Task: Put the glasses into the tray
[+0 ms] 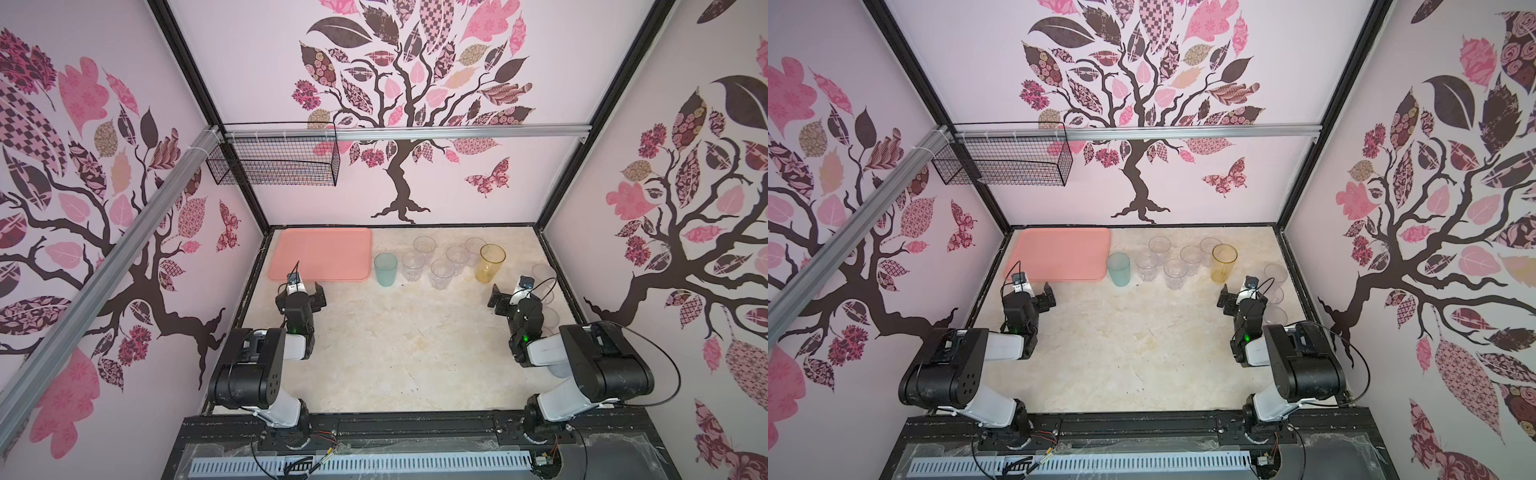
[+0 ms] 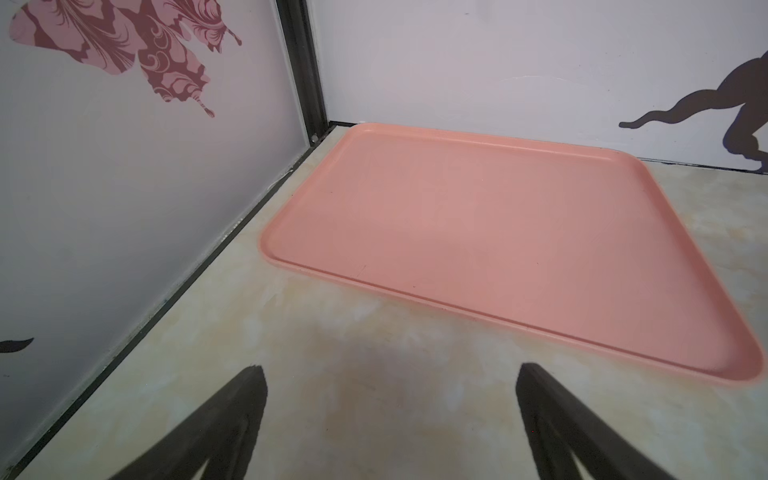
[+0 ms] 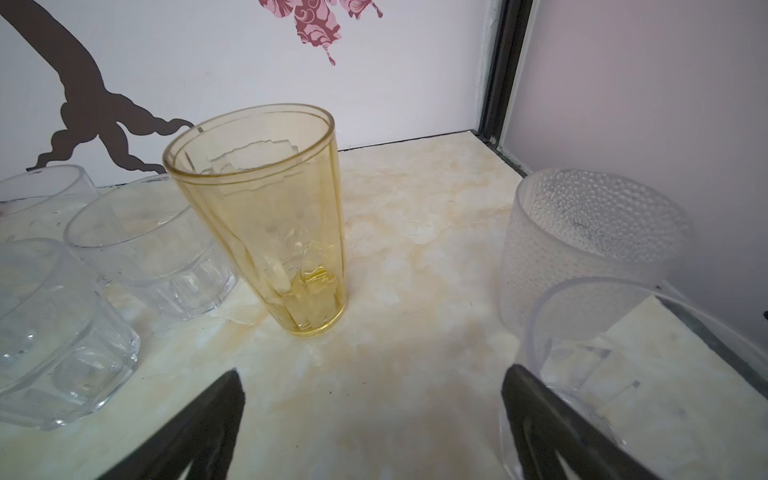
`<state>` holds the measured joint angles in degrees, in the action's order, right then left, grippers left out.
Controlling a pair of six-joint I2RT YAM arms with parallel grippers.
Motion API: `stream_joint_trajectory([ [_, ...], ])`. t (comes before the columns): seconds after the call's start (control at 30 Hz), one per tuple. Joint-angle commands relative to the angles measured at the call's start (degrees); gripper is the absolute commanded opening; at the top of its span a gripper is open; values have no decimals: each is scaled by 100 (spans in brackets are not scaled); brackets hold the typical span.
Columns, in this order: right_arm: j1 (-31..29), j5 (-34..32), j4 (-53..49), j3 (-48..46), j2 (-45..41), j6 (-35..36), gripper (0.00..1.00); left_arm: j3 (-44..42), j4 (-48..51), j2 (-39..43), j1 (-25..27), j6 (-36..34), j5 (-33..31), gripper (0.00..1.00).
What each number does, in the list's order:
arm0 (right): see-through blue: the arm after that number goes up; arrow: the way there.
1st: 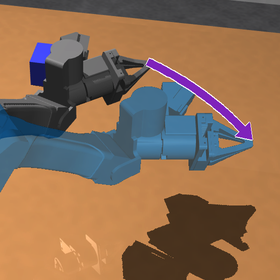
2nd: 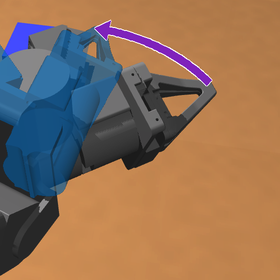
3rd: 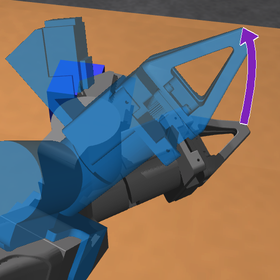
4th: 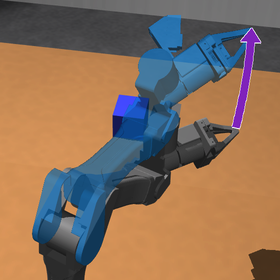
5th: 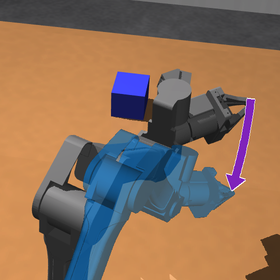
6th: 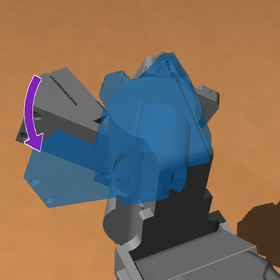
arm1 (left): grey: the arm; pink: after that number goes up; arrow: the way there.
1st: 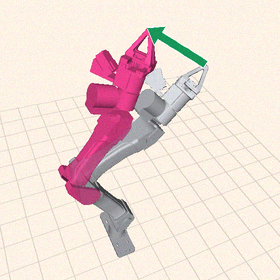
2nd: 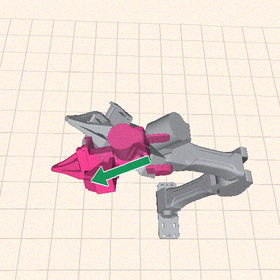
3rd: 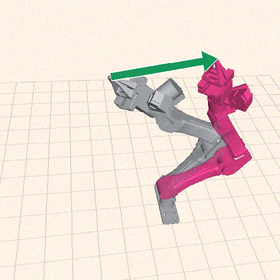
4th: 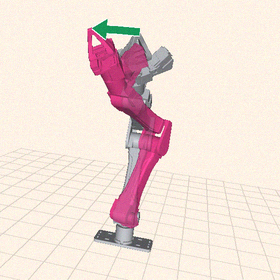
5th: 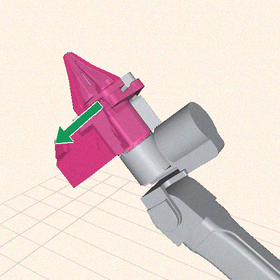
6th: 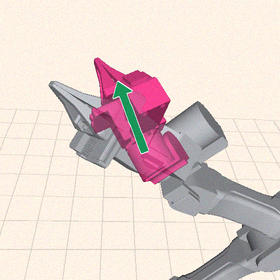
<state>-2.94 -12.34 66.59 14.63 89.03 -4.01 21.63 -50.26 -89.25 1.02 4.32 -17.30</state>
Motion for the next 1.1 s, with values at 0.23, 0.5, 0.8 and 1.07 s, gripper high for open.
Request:
stream_joint_trajectory([
  [0.23,-57,-23,-49,168,28,58,100,-12,-23,15,-83,-27,234,98],
  [0.5,-51,-25,-49,166,31,58,100,-18,-23,20,-111,-18,289,98],
  [0.8,-53,-30,-49,169,27,58,99,-18,-31,17,-113,-20,297,98],
  [1.07,-55,-32,-45,173,26,65,100,-18,-30,22,-124,-19,315,98],
])
